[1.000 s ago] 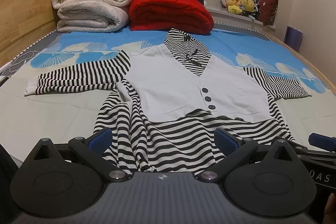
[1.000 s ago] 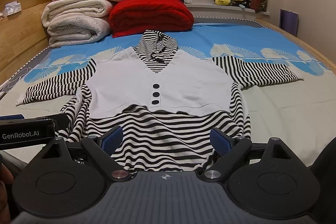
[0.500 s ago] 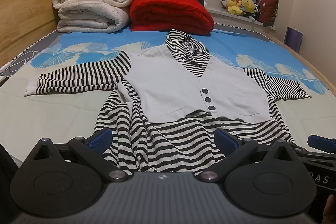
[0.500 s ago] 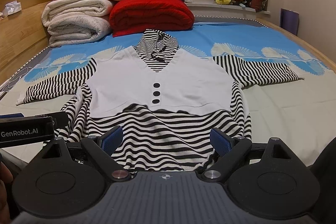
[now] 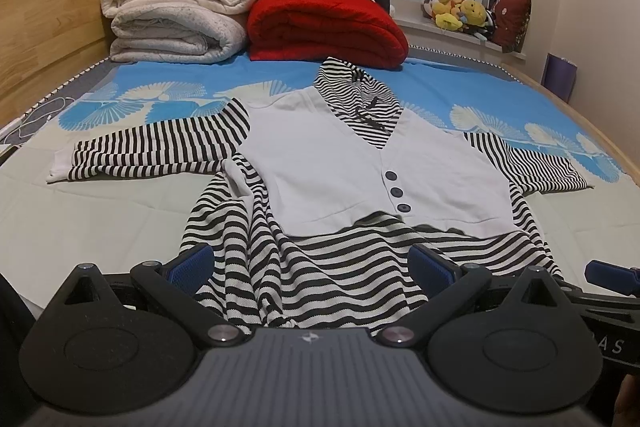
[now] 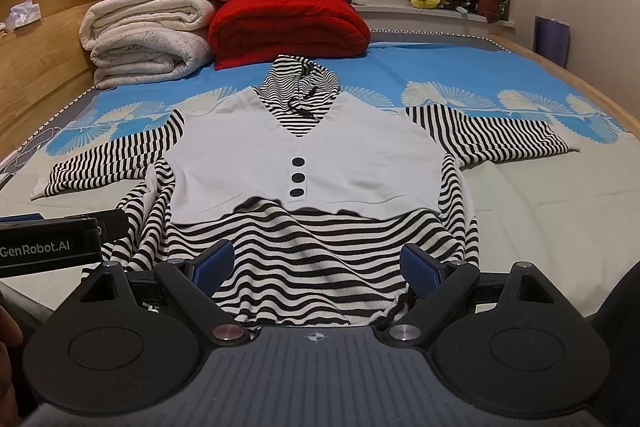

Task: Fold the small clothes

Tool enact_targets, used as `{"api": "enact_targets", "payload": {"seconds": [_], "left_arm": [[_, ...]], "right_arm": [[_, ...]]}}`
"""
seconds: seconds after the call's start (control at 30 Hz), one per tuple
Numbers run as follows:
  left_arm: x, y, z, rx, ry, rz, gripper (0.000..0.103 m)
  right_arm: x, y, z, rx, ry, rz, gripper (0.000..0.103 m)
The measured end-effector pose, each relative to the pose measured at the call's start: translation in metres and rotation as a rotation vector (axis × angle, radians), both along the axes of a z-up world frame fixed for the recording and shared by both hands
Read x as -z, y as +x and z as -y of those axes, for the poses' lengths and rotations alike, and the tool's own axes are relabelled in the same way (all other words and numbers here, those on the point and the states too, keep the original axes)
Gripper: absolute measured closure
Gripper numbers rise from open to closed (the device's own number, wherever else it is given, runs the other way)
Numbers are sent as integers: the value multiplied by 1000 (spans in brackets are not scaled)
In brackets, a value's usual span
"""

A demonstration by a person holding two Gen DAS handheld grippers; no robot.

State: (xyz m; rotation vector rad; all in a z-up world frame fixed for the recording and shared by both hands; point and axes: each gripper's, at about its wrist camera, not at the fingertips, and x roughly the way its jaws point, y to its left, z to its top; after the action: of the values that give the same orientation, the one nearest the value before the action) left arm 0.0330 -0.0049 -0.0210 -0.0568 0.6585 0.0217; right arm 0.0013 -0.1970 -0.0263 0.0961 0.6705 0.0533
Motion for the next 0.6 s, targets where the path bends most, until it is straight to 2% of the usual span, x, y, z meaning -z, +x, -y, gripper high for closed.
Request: {"api": "enact_targets", "payload": {"seconds": [0.6], "left_arm": [[-1, -1, -1, -1, -2, 2, 0]], "right_arm": [[0, 1, 0, 0, -2, -1, 13]]}}
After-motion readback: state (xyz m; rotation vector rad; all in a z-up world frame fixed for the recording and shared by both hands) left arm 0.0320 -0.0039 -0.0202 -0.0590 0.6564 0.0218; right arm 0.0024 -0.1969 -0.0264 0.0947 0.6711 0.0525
